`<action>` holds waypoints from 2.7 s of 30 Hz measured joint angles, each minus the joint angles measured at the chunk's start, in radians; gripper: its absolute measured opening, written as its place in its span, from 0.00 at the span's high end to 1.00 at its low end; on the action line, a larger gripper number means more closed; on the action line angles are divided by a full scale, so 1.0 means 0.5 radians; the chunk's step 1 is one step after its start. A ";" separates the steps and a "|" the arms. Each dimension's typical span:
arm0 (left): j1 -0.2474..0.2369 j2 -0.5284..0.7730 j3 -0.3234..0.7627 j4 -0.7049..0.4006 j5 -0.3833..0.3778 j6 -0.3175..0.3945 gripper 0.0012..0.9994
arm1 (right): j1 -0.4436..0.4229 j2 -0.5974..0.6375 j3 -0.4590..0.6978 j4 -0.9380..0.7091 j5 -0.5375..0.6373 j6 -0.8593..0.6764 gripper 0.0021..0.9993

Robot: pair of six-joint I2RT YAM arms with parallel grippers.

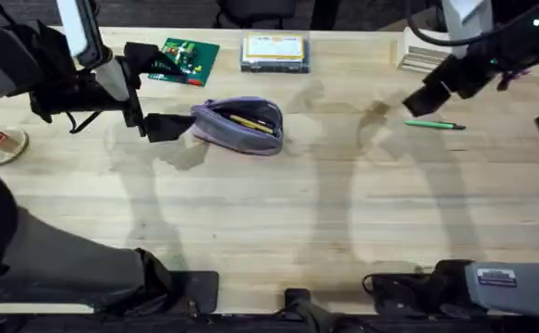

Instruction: Unzip the bag, pick up the pens from the table one at a time and place them inside, then zip the bag closed.

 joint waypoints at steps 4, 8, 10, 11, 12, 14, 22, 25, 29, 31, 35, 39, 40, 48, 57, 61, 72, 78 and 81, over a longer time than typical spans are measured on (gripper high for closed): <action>0.000 0.000 0.000 0.000 0.001 0.000 0.01 | -0.029 0.000 0.000 -0.002 0.284 -0.069 0.00; 0.000 0.000 0.000 0.004 0.006 0.000 0.01 | -0.030 0.000 0.000 -0.004 0.428 -0.173 0.00; 0.000 0.000 0.000 0.018 0.006 -0.001 0.01 | -0.036 0.000 0.000 -0.005 0.446 -0.249 0.00; 0.000 0.000 0.000 0.021 0.007 0.000 0.01 | -0.042 0.000 0.000 -0.005 0.440 -0.294 0.00; 0.000 0.000 0.000 0.022 0.006 0.000 0.01 | -0.054 0.000 0.000 -0.005 0.418 -0.356 0.00; 0.000 0.000 0.000 0.022 0.006 -0.001 0.01 | -0.140 0.001 0.000 -0.017 0.239 -0.634 0.00; 0.000 0.000 0.000 0.022 0.007 0.000 0.01 | -0.352 0.084 0.000 -0.015 -0.137 -1.088 0.00; 0.000 0.000 0.000 0.022 0.007 0.000 0.01 | -0.417 0.150 0.000 -0.010 -0.219 -1.185 0.00; 0.000 0.000 0.000 0.022 0.007 0.000 0.01 | -0.482 0.253 0.000 -0.004 -0.272 -1.299 0.00; 0.000 0.000 0.000 0.022 0.006 -0.001 0.01 | -0.519 0.376 0.000 -0.002 -0.291 -1.411 0.00; 0.000 -0.001 0.000 0.022 0.005 0.000 0.01 | -0.547 0.510 0.000 0.004 -0.306 -1.506 0.00; 0.000 -0.001 0.000 0.022 0.005 0.000 0.01 | -0.572 0.636 0.000 0.067 -0.351 -1.550 0.00; 0.000 0.000 0.000 0.022 0.005 0.000 0.01 | -0.577 0.662 0.000 0.079 -0.360 -1.555 0.00; 0.000 0.000 0.000 0.016 0.005 0.000 0.01 | -0.595 0.795 0.018 0.109 -0.420 -1.562 0.00; 0.000 0.000 0.000 -0.002 0.005 0.000 0.01 | -0.624 0.887 0.103 -0.014 -0.487 -1.569 0.00; 0.000 0.000 0.000 -0.002 0.005 0.000 0.01 | -0.627 0.917 0.119 -0.103 -0.539 -1.570 0.00; 0.000 -0.001 0.000 -0.002 0.005 0.000 0.01 | -0.627 0.922 0.121 -0.159 -0.582 -1.590 0.00; 0.000 0.000 0.000 -0.002 0.005 0.000 0.01 | -0.627 0.922 0.121 -0.159 -0.582 -1.590 0.00; 0.000 0.000 0.000 -0.002 0.005 0.000 0.01 | -0.624 0.923 0.121 -0.161 -0.589 -1.598 0.25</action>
